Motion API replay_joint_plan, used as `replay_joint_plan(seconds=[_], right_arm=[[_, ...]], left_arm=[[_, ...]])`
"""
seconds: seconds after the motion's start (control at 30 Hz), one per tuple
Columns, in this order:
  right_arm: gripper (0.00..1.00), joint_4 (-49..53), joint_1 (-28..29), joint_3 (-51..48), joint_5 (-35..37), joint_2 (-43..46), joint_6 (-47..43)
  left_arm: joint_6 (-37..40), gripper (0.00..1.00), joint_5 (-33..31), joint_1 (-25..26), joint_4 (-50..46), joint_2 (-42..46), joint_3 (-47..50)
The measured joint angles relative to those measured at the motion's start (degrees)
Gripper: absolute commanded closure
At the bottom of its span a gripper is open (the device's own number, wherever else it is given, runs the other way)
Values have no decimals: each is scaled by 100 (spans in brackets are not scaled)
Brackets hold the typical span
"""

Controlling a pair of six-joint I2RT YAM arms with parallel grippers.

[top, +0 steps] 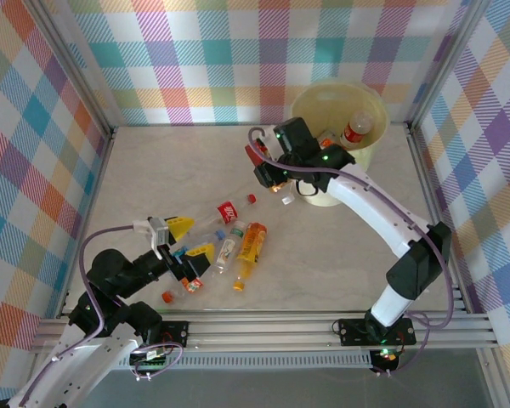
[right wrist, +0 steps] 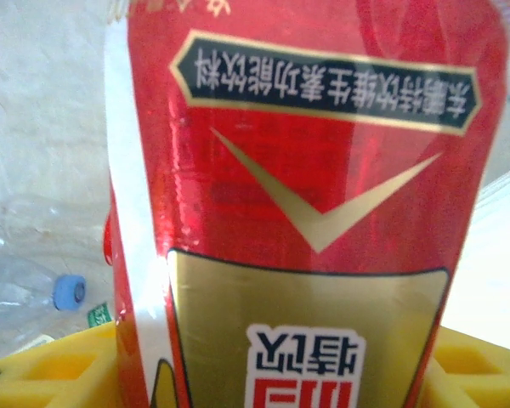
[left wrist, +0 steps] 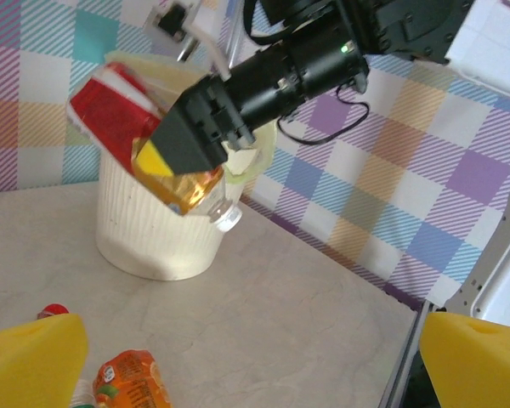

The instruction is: Put the plastic bottles in the bin

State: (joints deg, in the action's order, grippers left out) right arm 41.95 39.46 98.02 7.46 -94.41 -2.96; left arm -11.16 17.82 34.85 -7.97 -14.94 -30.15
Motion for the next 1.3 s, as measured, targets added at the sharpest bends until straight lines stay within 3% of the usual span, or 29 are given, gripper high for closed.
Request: replay_joint_plan(seconds=[0.2, 0.5, 0.7, 1.03, 1.3], right_arm=[[37, 22, 0, 807, 129, 116, -11], [36, -81, -232, 2103, 1473, -151, -63], [34, -48, -708, 2804, 1886, -715, -9], [36, 398, -1554, 2992, 1665, -1329, 463], [35, 612, -1950, 2529, 892, -1355, 874]], left_arm=[[0, 0, -59, 0, 59, 11, 0], [0, 0, -61, 0, 59, 13, 2], [2, 0, -59, 0, 50, 13, 2], [7, 0, -105, 0, -107, 13, 0], [4, 0, -105, 0, -109, 2, 0]])
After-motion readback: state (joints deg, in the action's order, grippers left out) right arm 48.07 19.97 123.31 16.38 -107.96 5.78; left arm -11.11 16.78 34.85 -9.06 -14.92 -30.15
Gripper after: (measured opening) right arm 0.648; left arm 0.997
